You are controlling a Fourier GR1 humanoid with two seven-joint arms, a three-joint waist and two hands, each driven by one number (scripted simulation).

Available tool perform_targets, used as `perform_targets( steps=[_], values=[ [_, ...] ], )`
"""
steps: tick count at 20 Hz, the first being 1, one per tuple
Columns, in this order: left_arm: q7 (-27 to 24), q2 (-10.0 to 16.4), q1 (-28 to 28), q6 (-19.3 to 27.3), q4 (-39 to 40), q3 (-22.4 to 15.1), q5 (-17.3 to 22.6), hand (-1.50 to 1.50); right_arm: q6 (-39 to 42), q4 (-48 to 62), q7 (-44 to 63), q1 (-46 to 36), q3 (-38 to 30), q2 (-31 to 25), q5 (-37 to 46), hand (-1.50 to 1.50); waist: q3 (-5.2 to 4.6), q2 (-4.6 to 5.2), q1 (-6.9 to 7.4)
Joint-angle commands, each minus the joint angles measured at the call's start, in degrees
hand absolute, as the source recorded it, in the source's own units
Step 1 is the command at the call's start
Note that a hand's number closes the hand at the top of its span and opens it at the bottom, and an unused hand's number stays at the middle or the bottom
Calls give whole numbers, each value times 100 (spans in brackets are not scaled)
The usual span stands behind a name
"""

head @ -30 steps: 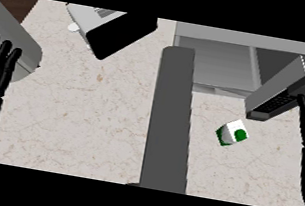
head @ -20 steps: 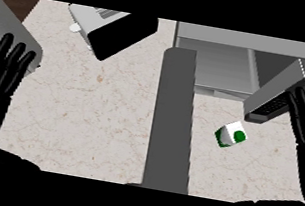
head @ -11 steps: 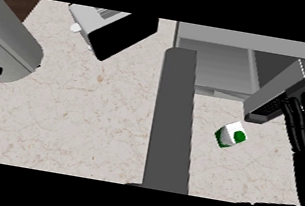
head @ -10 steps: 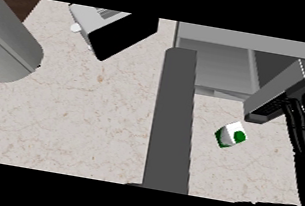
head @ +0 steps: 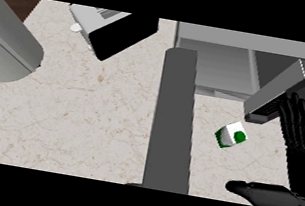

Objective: Pick up the milk, place it into the microwave and close the microwave

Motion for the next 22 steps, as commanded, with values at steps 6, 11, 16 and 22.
perform_targets(
  steps=[6, 11, 16, 22],
  values=[
    [-144, -221, 902, -746, -328, 479, 561, -150, -474, 2183, -1487, -82, -283, 246, 718, -150, 2, 4, 70],
    [12, -170, 362, -702, 47, 610, 489, -150, -467, 3168, -1681, -683, -537, 59, 765, -150, 1, 11, 7],
    [247, -200, 987, -921, -520, 937, 1017, -150, -236, 4851, -2828, -908, -875, -173, 720, -150, 5, 12, 58],
    [191, -245, 780, -1091, -259, 1174, 1028, -150, -736, 6159, -4054, -956, -746, -93, 1323, -150, 5, 13, 25]
  ],
)
